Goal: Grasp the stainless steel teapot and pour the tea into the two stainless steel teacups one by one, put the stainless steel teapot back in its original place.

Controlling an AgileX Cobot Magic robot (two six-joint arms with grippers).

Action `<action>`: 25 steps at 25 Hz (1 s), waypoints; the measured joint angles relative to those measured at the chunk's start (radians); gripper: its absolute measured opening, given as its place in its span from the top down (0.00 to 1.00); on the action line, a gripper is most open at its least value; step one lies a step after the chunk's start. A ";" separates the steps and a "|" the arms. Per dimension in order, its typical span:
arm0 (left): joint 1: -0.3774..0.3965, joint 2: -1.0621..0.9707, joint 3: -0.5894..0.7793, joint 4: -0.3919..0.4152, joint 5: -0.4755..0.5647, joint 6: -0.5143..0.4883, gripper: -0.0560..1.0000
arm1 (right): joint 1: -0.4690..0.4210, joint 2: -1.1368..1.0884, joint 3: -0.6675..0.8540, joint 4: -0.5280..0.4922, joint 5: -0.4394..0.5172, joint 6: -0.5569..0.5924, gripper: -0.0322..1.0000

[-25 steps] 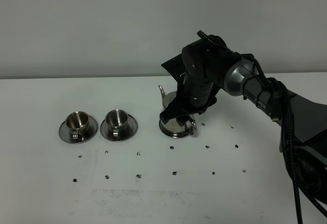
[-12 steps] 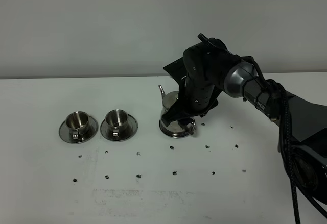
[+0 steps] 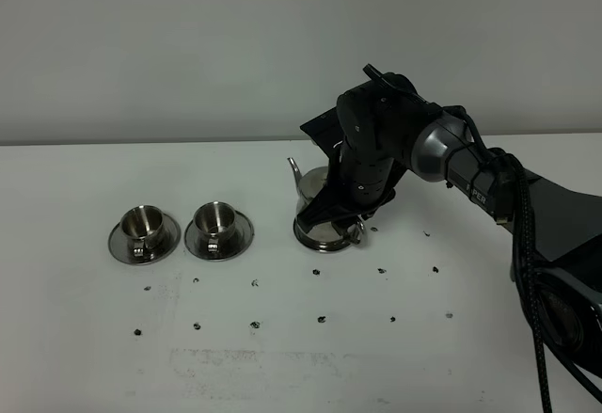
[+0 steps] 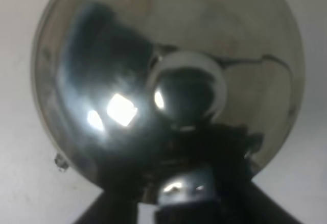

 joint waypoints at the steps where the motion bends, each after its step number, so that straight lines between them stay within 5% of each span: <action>1: 0.000 0.000 0.000 0.000 0.000 0.000 0.68 | 0.000 0.000 0.000 0.004 -0.001 0.000 0.68; 3: 0.000 0.000 0.000 0.000 0.000 0.000 0.68 | 0.000 0.000 0.000 0.010 -0.008 -0.001 0.79; 25: 0.000 0.000 0.000 0.000 0.000 0.000 0.68 | -0.001 -0.014 0.000 0.033 -0.018 -0.026 0.79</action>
